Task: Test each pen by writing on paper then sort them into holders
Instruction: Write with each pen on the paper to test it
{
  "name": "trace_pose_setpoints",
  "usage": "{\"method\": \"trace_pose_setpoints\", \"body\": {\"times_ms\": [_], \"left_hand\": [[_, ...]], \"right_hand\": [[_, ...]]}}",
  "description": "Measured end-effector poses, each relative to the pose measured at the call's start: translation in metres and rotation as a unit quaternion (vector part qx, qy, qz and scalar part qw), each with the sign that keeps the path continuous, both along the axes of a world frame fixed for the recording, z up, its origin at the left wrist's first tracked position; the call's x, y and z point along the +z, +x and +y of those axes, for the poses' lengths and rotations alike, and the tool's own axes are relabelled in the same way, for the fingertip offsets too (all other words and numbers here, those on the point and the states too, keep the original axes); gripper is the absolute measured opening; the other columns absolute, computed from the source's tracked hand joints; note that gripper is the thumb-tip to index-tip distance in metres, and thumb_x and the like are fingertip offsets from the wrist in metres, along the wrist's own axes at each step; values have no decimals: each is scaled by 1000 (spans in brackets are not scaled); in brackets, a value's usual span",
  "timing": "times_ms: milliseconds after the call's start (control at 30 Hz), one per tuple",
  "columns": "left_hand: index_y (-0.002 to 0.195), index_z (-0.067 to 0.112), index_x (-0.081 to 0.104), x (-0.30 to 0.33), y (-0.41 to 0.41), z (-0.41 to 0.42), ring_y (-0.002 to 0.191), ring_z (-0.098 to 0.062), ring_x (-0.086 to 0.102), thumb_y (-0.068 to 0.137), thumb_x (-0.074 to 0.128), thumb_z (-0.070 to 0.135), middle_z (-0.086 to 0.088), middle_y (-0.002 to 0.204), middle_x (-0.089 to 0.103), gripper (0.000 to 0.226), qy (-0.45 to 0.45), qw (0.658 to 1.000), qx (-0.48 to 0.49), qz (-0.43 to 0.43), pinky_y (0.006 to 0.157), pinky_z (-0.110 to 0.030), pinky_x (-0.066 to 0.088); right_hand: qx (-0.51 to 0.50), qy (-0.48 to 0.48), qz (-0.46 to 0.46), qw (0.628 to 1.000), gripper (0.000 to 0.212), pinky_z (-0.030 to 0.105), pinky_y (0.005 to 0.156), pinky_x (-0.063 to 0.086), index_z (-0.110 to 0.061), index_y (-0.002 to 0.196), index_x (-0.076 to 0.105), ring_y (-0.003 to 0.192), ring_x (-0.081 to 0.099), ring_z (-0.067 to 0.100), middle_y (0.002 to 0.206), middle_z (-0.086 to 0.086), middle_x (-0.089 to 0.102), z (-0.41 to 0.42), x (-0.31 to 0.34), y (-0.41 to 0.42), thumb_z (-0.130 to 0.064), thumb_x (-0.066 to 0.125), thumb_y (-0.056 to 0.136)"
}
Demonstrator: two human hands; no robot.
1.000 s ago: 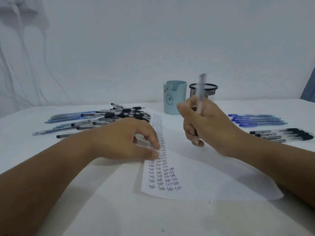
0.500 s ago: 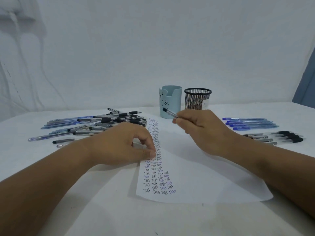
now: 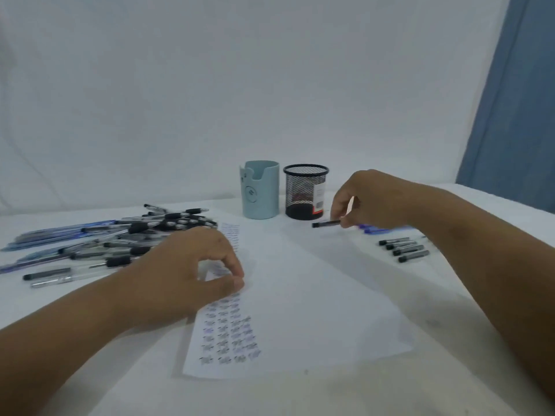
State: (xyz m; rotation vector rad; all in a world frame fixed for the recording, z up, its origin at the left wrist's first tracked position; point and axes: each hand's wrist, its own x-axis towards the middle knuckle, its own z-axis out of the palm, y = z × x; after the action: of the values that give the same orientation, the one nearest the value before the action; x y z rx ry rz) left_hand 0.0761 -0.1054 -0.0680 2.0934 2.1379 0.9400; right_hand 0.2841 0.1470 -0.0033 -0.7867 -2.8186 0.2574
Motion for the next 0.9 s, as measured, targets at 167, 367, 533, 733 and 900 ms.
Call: {"method": "trace_pose_setpoints", "body": {"times_ms": [167,367,533,733,900], "left_hand": [[90,42,72,-2,-5,1,103,-3,62,78,69,56,20,103,68,19,-9,1000,8,3,90,-33,46],[94,44,73,-4,-3,0,101,1,63,76,66,69,20,105,69,31,14,1000,17,0,88,-29,44],[88,47,72,-8,-2,-1,96,4,64,73,75,49,22,99,70,16,16,999,33,-24,84,-19,46],[84,46,73,-5,-1,0,94,3,64,71,75,48,22,94,70,13,7,999,33,-21,81,-5,43],[83,46,72,-4,-2,-1,93,1,65,71,75,49,21,94,70,13,10,999,32,-27,80,-2,41]], "right_hand": [[-80,-17,-95,992,25,19,60,45,-32,80,73,68,64,4,78,-13,74,36,12,32,-7,75,81],[-118,-24,-143,982,25,28,76,53,-30,86,79,87,67,6,79,-12,76,50,9,44,-6,81,77],[-134,-27,-157,978,30,23,69,49,-26,92,80,88,68,6,82,-12,77,54,8,44,-1,77,77],[-134,-19,-105,985,29,23,69,53,-24,81,80,79,69,7,77,-8,76,64,3,42,4,71,77],[-116,-1,-59,991,45,32,84,48,-27,115,66,99,57,17,122,-7,55,72,-8,39,-9,83,78]]}}
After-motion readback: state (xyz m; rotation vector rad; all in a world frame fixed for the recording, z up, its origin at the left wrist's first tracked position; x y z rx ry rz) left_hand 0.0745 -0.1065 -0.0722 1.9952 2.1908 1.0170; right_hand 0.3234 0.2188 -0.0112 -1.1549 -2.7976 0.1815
